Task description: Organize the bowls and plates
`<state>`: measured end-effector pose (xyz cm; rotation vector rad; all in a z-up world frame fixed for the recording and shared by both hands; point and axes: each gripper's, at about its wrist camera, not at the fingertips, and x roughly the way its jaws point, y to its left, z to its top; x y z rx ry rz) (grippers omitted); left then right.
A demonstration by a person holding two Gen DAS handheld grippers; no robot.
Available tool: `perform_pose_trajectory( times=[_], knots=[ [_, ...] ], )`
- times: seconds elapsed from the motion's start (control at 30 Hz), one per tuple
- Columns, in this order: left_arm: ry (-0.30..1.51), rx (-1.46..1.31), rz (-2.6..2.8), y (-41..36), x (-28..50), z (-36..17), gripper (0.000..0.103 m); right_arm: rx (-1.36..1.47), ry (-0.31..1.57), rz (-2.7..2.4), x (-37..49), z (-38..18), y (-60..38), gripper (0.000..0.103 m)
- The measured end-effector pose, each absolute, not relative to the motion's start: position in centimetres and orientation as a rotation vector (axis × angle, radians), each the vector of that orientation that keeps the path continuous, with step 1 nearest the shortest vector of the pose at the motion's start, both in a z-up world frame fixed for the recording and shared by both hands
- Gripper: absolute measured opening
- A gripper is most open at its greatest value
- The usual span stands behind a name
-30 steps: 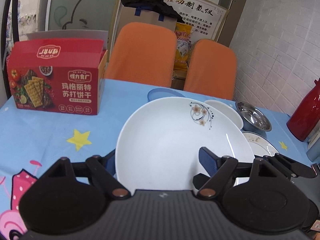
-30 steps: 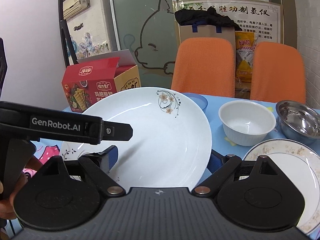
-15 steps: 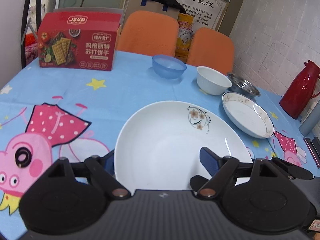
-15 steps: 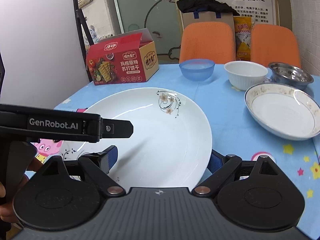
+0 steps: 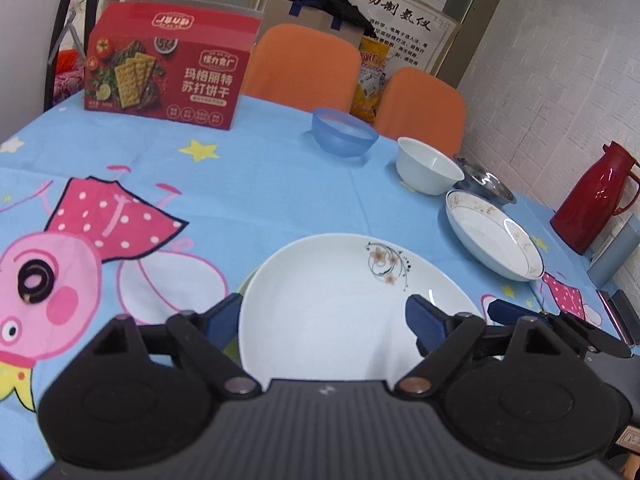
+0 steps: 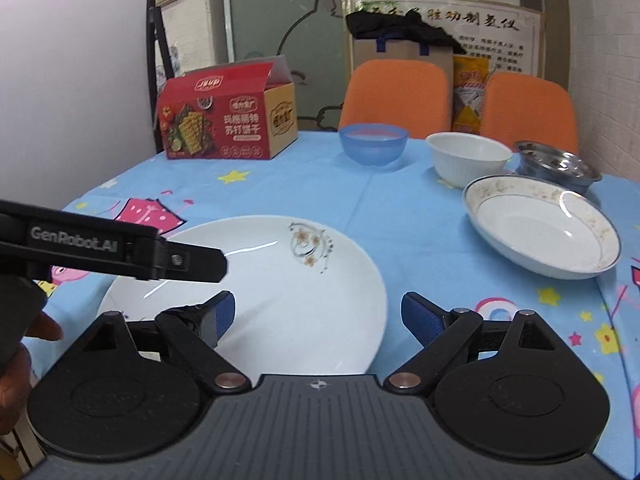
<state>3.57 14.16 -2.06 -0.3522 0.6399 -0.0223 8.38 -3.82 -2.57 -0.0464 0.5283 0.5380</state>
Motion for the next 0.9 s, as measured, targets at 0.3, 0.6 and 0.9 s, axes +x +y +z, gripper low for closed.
perform_pose_trajectory(
  times=[0.3, 0.6, 0.9],
  knots=[
    [0.623, -0.335, -0.036, 13.0, 3.7, -0.8, 0.099, 0.117, 0.550, 0.507, 8.9, -2.5, -7.3, 0.103],
    [0.646, -0.363, -0.126, 8.5, 6.7, 0.4, 0.101, 0.221, 0.539, 0.363, 8.9, -2.3, -13.1, 0.103],
    [0.703, -0.287, -0.235, 2.3, 13.4, 2.4, 0.101, 0.206, 0.517, 0.259, 13.3, -1.8, -18.4, 0.103]
  ],
)
